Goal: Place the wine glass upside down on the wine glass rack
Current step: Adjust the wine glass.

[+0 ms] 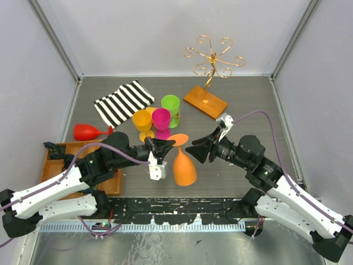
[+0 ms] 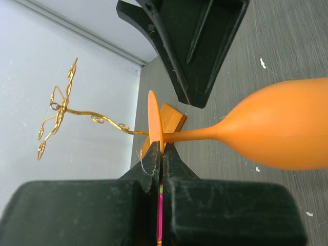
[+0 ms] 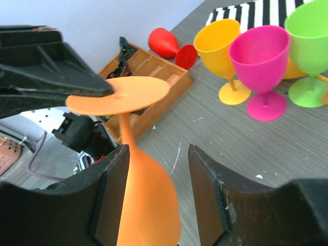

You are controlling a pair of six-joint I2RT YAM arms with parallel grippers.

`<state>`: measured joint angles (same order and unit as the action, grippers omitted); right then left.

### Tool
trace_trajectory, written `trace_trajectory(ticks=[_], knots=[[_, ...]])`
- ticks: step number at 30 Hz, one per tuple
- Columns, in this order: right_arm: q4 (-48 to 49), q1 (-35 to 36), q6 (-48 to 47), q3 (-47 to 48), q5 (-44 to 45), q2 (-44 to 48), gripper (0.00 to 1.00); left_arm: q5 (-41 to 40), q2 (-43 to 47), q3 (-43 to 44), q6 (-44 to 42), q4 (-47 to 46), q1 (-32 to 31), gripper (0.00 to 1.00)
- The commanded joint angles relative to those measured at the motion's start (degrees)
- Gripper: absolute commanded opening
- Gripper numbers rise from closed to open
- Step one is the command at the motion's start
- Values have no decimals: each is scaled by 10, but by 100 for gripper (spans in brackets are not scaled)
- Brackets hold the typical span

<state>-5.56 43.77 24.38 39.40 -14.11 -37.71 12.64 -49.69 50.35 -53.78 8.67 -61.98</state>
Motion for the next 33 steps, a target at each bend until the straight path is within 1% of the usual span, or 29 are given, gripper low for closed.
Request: trace_trajectory(ticks=[1,4,11,15,24,29,33], knots=[[108,37,10,-14,26,23,55,-9,6,-6,-5,-5,0,0],[147,59,19,-34,39,26,54,-10,8,-6,-6,-5,-1,0],[208,113,27,-62,106,8,45,-10,11,-8,-7,-6,0,0],[242,141,25,-73,131,-9,44,-9,12,-8,-6,-6,0,0],[263,172,18,-81,164,-39,42,-8,14,-10,-7,-6,0,0],[257,174,16,-84,174,-38,34,-7,13,-10,-6,-6,-1,0],[255,174,17,-83,171,-46,34,-6,13,-10,-6,-6,-1,0]])
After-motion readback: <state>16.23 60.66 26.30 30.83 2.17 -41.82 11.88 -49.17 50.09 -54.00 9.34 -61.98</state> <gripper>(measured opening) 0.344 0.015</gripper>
